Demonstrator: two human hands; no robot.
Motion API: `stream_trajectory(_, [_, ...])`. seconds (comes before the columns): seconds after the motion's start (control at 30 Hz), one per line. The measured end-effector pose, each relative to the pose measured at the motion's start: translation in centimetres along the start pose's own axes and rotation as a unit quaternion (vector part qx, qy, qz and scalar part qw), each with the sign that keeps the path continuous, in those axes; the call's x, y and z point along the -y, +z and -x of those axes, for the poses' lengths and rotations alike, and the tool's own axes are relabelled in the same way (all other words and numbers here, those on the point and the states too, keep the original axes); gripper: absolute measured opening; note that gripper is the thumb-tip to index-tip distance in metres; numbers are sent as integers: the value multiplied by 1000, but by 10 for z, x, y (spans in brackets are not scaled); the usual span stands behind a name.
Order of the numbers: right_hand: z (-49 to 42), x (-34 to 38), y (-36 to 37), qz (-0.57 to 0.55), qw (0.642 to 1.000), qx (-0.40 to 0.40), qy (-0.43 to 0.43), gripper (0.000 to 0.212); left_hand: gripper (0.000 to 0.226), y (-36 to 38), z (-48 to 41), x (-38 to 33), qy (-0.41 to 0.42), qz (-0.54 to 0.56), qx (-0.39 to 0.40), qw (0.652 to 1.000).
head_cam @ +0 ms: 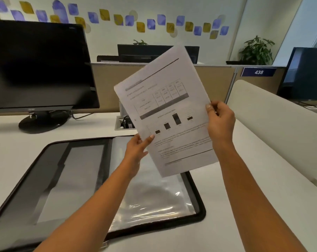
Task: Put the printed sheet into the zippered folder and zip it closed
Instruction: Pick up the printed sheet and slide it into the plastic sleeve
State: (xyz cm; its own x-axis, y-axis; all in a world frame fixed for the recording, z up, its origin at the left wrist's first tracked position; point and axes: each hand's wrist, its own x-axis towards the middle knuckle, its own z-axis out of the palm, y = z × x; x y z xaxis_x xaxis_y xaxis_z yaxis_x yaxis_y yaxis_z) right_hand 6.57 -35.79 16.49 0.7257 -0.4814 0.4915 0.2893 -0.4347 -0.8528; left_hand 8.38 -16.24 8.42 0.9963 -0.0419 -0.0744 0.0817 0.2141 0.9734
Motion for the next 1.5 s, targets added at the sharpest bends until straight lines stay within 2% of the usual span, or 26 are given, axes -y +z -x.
stream_trajectory(0.07, [5, -2, 8, -69, 997, 12, 27, 11, 19, -8, 1, -10, 33, 24, 2, 999])
stream_trajectory(0.2, [21, -15, 27, -159, 986, 32, 46, 17, 8, -23, 0, -23, 106, 32, -37, 993])
stream_trajectory(0.4, [55, -61, 50, -180, 971, 112, 110, 17, 8, -46, 5, -1, 110, -60, -69, 990])
stream_trajectory(0.53, [72, -77, 60, -169, 968, 125, 133, 14, 17, -55, 7, 18, 107, -82, -60, 989])
stream_trajectory(0.6, [75, -81, 62, -157, 970, 126, 135, 15, 13, -61, 6, 25, 98, -85, -44, 991])
stream_trajectory(0.63, [75, -83, 64, -153, 971, 123, 135, 15, 18, -64, 6, 28, 90, -87, -34, 992])
stream_trajectory(0.7, [74, -84, 65, -151, 972, 111, 138, 15, 49, -73, 6, 37, 73, -110, -7, 991])
stream_trajectory(0.77, [72, -85, 65, -151, 974, 98, 139, 16, 74, -84, 5, 44, 53, -185, 16, 981])
stream_trajectory(0.83, [69, -86, 65, -155, 974, 84, 141, 15, 86, -97, 5, 52, 54, -329, 43, 942])
stream_trajectory(0.87, [68, -86, 66, -159, 974, 77, 143, 15, 87, -104, 4, 56, 66, -418, 64, 904])
stream_trajectory(0.93, [65, -86, 67, -168, 972, 63, 149, 16, 76, -113, 3, 64, 89, -548, 99, 826])
stream_trajectory(0.97, [62, -87, 67, -172, 971, 56, 154, 17, 72, -114, 3, 67, 92, -583, 106, 800])
stream_trajectory(1.13, [50, -91, 68, -192, 963, 33, 188, 16, 74, -112, 12, 72, 69, -684, 126, 716])
stream_trajectory(1.2, [47, -92, 69, -192, 963, 30, 189, 17, 80, -112, 22, 71, 72, -715, 133, 682])
stream_trajectory(1.27, [46, -92, 71, -186, 964, 34, 185, 19, 77, -112, 33, 70, 83, -745, 135, 649])
stream_trajectory(1.5, [45, -91, 81, -189, 961, 44, 196, 22, 51, -94, 67, 62, 108, -802, 85, 582])
